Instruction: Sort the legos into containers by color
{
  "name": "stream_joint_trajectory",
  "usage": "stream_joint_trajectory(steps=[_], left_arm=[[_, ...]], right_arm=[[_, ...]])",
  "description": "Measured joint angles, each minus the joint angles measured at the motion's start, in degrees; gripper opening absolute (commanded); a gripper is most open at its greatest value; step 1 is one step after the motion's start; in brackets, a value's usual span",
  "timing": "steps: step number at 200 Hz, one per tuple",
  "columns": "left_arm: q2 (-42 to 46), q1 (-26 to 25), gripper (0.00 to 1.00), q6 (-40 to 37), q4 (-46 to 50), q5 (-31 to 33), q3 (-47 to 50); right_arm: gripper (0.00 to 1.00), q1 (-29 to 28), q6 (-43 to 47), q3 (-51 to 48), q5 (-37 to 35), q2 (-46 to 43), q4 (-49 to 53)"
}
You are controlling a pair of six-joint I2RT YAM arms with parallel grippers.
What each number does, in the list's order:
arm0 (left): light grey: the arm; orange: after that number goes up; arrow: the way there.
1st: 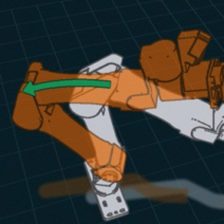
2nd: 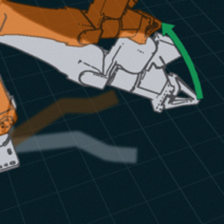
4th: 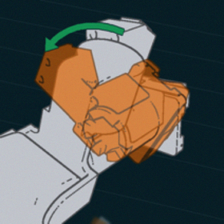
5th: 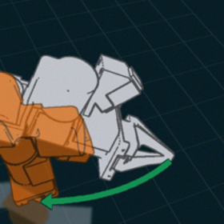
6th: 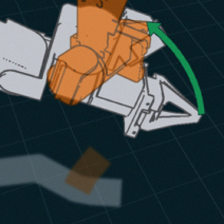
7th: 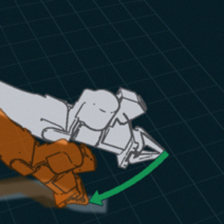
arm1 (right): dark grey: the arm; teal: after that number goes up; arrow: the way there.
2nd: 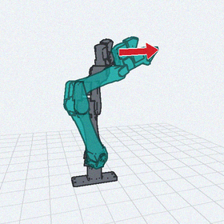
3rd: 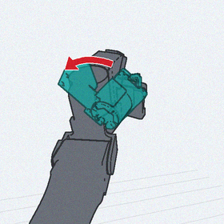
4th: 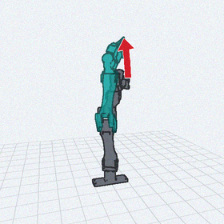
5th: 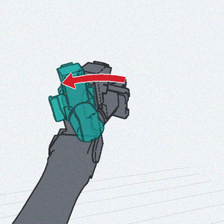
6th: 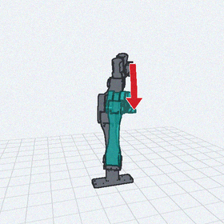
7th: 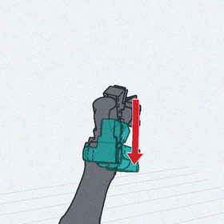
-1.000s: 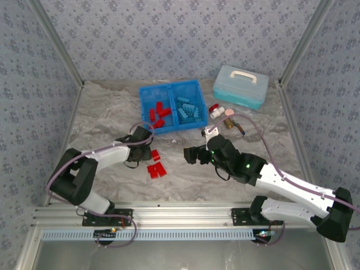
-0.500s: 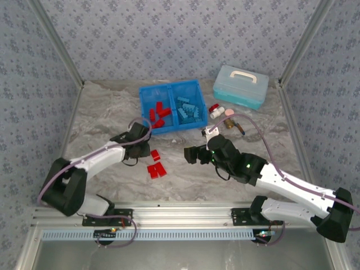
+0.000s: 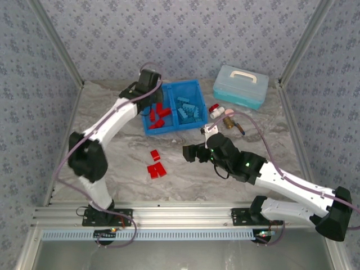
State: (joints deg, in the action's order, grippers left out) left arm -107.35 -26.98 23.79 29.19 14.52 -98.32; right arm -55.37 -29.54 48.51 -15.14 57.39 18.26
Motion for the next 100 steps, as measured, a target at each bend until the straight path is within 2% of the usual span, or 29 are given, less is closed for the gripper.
stream_joint_trajectory(steps=[27,57,82,100], left_arm=[[-12.8,1.9,0.3,-1.9,5.3,2.9,-11.7],[-20.6,2.5,0.32,-3.8,9.9,6.0,-18.2],[-22.9,2.5,0.47,-4.5,12.6,7.6,-20.2],[-23.1,2.5,0.55,-5.0,13.3,7.8,-20.5]], right_arm=[[1.0,0.0,-1.0,0.0,0.0,-2.7,0.4],[1.0,0.0,-1.4,0.0,-0.3,-5.2,0.6],[1.0,0.0,-1.4,0.0,-0.5,-5.5,1.8],[1.0,0.0,-1.4,0.0,-0.5,-5.5,2.5]])
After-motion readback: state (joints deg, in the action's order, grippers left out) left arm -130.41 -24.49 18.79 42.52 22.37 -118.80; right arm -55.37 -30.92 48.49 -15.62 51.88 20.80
